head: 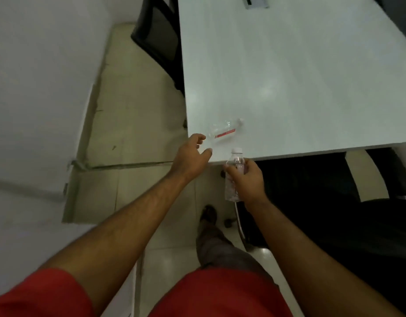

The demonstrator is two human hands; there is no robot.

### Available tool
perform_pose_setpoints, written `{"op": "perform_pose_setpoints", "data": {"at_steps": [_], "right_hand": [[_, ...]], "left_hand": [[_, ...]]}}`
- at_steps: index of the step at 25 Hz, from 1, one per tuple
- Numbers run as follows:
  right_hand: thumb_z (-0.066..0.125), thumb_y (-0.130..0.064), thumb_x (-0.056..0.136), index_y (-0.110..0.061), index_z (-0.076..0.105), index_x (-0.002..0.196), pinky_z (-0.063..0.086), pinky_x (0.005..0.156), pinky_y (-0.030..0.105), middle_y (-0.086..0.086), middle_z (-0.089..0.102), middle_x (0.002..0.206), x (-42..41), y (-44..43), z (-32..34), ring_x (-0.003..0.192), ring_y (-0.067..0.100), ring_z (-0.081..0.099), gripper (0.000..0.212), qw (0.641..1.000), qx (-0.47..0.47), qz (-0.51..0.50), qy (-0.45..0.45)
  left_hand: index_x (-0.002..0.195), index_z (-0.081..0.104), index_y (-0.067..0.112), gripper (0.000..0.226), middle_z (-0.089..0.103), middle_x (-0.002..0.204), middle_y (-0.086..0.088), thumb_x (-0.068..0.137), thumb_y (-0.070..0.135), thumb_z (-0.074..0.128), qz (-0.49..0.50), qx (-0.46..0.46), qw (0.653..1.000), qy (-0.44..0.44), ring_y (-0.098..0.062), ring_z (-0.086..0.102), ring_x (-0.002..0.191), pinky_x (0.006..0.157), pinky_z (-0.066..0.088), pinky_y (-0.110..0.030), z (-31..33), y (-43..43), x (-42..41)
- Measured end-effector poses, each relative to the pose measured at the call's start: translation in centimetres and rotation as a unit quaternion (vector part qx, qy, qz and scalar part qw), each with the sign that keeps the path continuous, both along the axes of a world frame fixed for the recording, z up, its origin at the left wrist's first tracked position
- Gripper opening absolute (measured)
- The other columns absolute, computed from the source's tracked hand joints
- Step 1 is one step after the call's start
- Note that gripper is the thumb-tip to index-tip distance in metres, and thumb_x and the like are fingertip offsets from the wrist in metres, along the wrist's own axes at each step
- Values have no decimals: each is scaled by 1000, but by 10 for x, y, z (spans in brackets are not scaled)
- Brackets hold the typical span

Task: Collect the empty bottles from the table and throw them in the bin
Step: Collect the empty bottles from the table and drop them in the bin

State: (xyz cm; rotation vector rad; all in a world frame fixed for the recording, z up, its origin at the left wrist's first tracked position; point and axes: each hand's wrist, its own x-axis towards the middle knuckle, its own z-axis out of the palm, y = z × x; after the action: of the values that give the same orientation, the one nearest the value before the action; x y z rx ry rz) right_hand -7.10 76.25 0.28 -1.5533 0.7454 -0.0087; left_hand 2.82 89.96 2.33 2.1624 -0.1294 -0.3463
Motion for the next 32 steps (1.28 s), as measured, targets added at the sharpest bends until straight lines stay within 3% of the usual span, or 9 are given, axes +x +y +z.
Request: {"op": "perform_pose_setpoints", "data": {"at_steps": [3,6,10,14,17,19,23,28,32], "right_hand": [[77,-38,81,-16,62,118,61,83,43,8,71,109,50,-24,-22,97,25,71,46,997,14,-79,13],[74,-43,83,-24,62,108,63,77,43,7,73,104,90,-48,-39,90,25,73,33,991,38,-121,38],[69,-52,85,-21,60,114,62,72,34,3,72,103,124,-63,-55,88,19,74,44,989,31,-123,75],[70,-47,86,-24,55,120,63,76,45,4,71,109,124,-58,-59,94,24,73,44,988,53,-118,86],[70,-35,90,-18,55,121,63,71,39,8,70,109,123,-45,-41,95,26,72,38,989,76,-108,68],[73,-34,88,-15,58,119,63,67,36,10,72,108,123,-30,-25,93,26,73,39,991,83,-88,51],[78,-31,83,-8,61,118,61,82,50,15,75,107,100,17,11,93,31,75,45,991,126,-47,3],[60,-35,96,-13,60,124,61,70,33,12,73,109,41,84,53,92,25,74,36,986,157,51,-22],[52,-41,99,-19,54,131,59,67,31,9,67,103,-18,131,62,89,22,70,39,977,171,128,-1]], "left_hand": [[140,44,14,60,48,144,-9,86,33,64,-84,112,988,-61,-27,50,127,103,43,-39,-20,-42,65],[146,36,11,76,45,148,-12,86,51,61,-176,228,952,-105,-31,46,132,104,40,-45,-48,-79,115],[139,44,13,62,55,136,-13,90,48,56,-268,295,914,-77,-32,54,120,96,44,-42,-77,-100,142],[136,49,16,57,59,125,-8,88,40,68,-148,81,981,93,-24,60,107,80,56,-33,-70,-90,145],[133,49,18,49,60,120,-5,89,24,70,-82,-73,966,232,-17,63,100,71,55,-24,-42,-61,139],[132,51,17,48,65,121,-10,88,18,70,-43,-154,949,272,-24,68,104,82,59,-37,-25,-31,128],[132,54,15,44,70,122,-10,90,16,68,-8,-255,928,273,-27,71,106,89,58,-48,13,37,77],[122,62,9,29,73,108,-8,94,13,60,18,-295,926,235,-19,72,92,74,61,-32,51,108,-5],[115,66,16,23,74,108,-6,93,20,61,86,-299,926,213,-20,70,97,81,58,-34,51,168,-82]]}}
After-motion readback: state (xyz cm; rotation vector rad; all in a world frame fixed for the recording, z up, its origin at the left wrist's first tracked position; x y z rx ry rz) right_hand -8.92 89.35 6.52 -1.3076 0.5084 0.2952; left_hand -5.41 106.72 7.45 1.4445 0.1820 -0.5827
